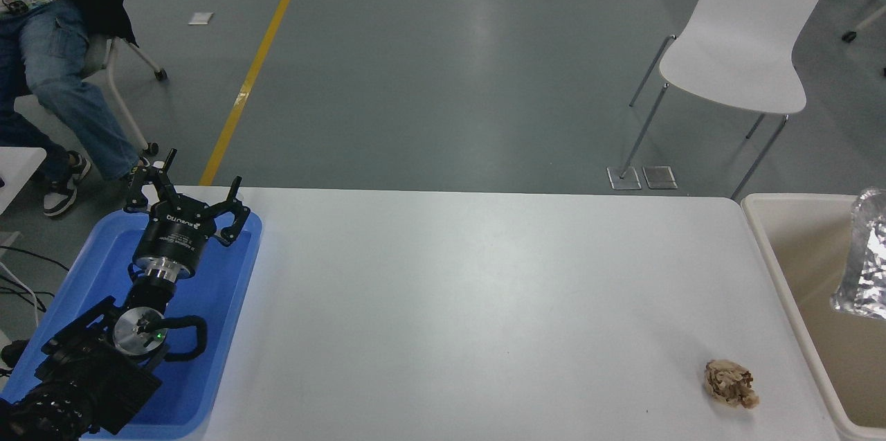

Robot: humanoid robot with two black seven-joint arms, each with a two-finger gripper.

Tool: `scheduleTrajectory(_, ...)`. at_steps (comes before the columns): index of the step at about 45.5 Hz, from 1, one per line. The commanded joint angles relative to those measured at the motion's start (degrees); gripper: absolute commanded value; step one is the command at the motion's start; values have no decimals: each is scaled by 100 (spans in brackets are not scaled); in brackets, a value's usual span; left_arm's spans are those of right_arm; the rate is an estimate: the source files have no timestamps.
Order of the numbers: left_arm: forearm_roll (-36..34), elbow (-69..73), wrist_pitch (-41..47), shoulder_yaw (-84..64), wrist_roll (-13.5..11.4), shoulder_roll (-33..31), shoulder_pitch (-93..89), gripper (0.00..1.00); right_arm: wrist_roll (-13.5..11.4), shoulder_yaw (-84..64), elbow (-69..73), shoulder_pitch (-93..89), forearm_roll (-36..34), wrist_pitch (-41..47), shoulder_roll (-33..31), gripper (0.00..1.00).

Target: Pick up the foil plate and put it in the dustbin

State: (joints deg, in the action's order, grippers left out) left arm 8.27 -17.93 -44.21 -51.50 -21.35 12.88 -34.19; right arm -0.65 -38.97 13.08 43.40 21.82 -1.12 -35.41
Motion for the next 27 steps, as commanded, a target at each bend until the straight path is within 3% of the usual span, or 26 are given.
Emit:
scheduleTrajectory(1,-1,0,0,0,-1,-5,0,100,-5,171,-175,-323,-2,-178,210,0)
scheduleTrajectory(12,-1,-9,0,0,8,-5,0,100,-5,258,-183,-394,-11,-195,210,2)
scheduleTrajectory(20,-1,0,0,0,-1,4,0,100,-5,619,-192,-385,-125,-230,210,51)
scheduleTrajectory(25,-1,0,0,0,-1,-5,0,100,-5,672,-192,-385,-134,-327,192,87)
scheduleTrajectory(27,-1,0,0,0,-1,-5,0,100,-5,672,-183,-359,-143,-354,183,95)
